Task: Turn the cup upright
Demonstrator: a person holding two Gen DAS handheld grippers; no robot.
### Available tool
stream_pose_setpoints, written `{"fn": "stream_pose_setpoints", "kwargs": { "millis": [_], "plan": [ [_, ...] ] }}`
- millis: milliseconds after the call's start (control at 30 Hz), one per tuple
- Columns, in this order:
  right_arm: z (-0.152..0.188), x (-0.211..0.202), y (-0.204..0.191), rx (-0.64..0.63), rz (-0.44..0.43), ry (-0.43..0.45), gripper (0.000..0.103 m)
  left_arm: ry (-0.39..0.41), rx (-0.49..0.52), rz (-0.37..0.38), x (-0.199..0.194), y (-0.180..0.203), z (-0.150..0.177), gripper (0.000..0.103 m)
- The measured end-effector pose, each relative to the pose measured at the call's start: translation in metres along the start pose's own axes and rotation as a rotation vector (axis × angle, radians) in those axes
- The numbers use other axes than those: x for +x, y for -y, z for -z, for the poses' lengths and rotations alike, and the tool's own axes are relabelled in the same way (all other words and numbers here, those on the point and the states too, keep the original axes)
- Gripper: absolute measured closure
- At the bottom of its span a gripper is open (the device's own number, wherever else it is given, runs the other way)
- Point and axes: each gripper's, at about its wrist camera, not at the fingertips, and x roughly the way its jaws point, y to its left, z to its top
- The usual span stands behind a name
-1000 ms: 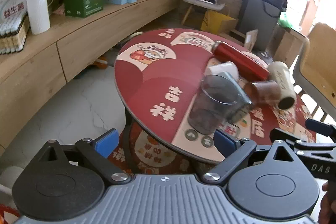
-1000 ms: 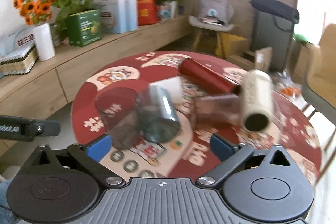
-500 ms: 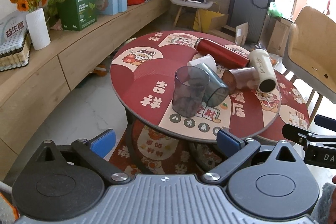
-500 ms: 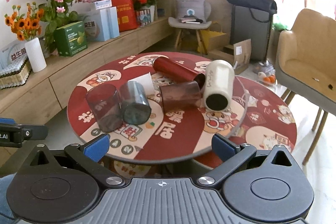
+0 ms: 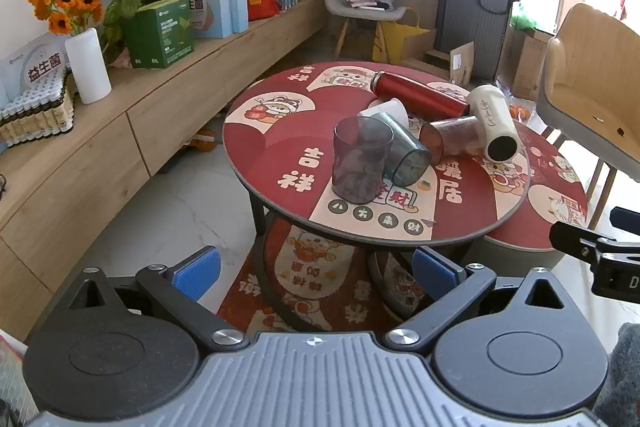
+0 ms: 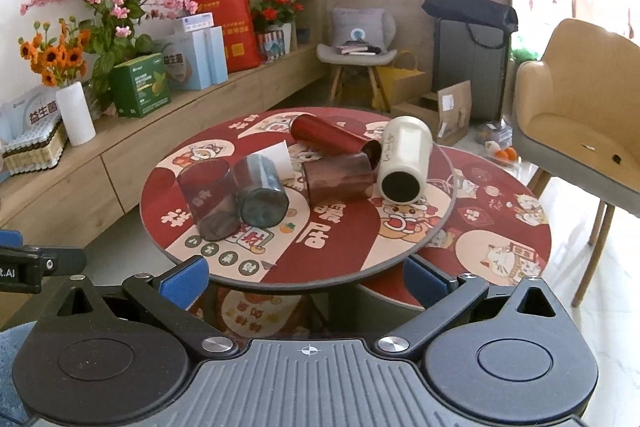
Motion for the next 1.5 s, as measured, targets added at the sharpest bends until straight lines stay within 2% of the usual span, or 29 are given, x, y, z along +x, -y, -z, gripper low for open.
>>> {"fn": "stream_pose_setpoints", "kwargs": {
  "millis": [300, 1500],
  "plan": [
    [0.006, -0.009, 0.003, 0.001, 0.01, 0.007, 0.0, 0.019, 0.005, -0.019, -0.005, 0.0, 0.007, 0.0],
    [0.012, 0.003, 0.006, 0.024, 0.012, -0.013, 0.0, -0.001, 0.003, -0.024, -0.002, -0.005, 0.008, 0.0]
  ]
}}
